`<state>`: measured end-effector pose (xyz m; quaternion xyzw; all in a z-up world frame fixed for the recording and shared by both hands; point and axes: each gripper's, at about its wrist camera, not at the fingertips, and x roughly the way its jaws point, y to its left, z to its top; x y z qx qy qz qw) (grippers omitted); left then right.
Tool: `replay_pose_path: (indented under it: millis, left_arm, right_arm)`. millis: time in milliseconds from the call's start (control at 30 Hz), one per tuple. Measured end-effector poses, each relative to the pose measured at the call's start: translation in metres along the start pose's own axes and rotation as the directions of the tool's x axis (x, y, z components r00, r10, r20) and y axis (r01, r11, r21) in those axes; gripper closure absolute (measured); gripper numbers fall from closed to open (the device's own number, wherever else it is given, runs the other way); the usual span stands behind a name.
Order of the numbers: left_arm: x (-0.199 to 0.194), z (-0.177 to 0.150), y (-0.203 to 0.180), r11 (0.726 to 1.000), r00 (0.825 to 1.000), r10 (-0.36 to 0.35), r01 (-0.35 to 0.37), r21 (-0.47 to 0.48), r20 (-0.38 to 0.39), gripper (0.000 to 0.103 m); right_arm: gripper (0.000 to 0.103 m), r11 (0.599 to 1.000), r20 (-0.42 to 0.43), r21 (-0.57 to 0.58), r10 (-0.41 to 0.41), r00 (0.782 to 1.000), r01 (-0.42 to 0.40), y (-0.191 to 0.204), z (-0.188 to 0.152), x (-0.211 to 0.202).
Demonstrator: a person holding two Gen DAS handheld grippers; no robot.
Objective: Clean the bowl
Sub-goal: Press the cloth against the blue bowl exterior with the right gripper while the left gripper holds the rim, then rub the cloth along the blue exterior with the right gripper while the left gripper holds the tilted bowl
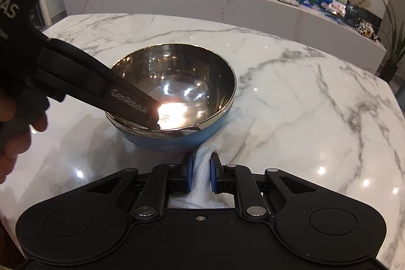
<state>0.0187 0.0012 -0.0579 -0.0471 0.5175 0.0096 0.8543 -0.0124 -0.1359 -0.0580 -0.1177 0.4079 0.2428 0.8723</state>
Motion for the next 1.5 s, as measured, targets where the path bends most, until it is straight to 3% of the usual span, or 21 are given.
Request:
replay_pose_path:
  millis: [700,933,1200,1500]
  left_arm:
    - [0.001,-0.001,-0.005,0.999,1.0,-0.022,0.022,0.023,-0.008,0.053]
    - [0.001,-0.002,-0.005,1.0,1.0,-0.02,0.02,0.023,-0.006,0.053]
    - [0.001,-0.002,-0.006,0.999,1.0,-0.014,0.014,0.035,0.0,0.053]
    - [0.001,0.003,-0.009,0.998,0.999,0.007,-0.009,0.056,0.037,0.067]
  right_arm:
    - [0.088,1.0,-0.028,0.006,-0.024,0.999,0.025,-0.001,-0.006,0.01]
    - [0.083,1.0,-0.03,0.007,-0.016,0.999,0.016,-0.002,-0.006,0.012]
    - [0.09,0.999,-0.027,0.031,-0.016,1.0,0.016,-0.005,-0.006,0.012]
    - [0.091,0.996,0.063,0.062,-0.066,0.996,0.062,-0.022,0.002,-0.009]
